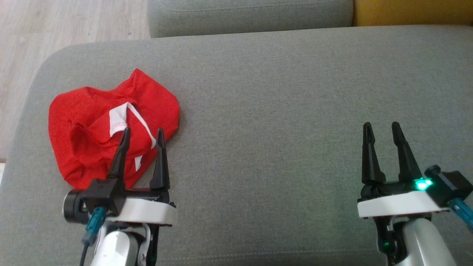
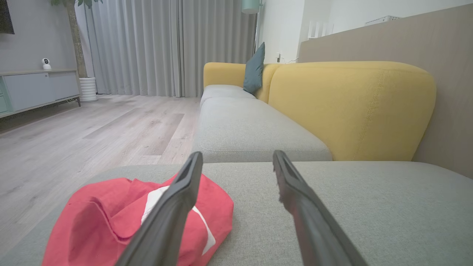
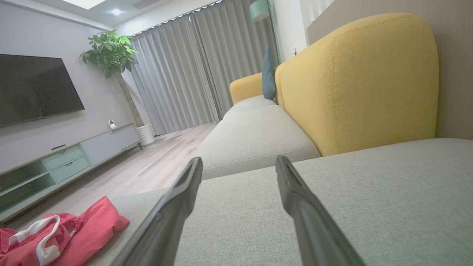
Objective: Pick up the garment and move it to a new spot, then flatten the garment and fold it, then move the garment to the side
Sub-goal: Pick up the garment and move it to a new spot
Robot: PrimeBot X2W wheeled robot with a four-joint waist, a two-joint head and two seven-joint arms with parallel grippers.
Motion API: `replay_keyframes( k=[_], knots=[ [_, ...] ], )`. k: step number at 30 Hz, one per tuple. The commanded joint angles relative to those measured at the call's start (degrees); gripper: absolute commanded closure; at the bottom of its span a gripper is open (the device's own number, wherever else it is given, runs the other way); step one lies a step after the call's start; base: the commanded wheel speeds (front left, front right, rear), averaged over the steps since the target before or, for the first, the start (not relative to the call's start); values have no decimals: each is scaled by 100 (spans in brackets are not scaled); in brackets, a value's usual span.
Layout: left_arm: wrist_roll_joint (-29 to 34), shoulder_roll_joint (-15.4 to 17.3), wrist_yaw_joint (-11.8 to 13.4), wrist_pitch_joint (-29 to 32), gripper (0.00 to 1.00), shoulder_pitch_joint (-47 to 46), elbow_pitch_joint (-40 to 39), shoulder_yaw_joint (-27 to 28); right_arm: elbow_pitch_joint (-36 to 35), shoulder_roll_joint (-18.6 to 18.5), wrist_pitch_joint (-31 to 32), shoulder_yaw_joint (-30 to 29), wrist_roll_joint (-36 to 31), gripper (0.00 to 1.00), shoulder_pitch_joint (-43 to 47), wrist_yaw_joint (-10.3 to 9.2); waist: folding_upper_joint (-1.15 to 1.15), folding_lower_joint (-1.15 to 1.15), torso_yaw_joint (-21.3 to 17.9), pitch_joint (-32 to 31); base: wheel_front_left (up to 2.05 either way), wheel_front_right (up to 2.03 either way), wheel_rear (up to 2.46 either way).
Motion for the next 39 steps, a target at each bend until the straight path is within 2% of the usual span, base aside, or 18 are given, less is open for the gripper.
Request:
replay_keyframes(
  k=[1,8,13,31,39],
  knots=[
    [44,-3,-35,-44,0,-128,-159,211,-171,-43,-61,162,-21,0,-87,24,0,0,-1,-9,0,0,0],
    [73,-48,-144,-44,0,-94,-98,316,-147,-43,-61,173,-65,0,-88,24,0,0,-9,-30,0,0,0],
    [40,-58,-157,-44,0,-102,-77,325,-143,-43,-61,170,-76,0,-60,24,0,0,126,-31,0,0,0],
    [-35,-60,-11,-44,0,-11,-45,523,-18,-43,-61,375,-66,0,71,24,0,0,1539,-157,0,0,0],
    [-113,-61,-8,-44,0,129,-84,603,42,-43,-61,466,-26,0,141,24,0,0,1871,-270,0,0,0]
  ],
)
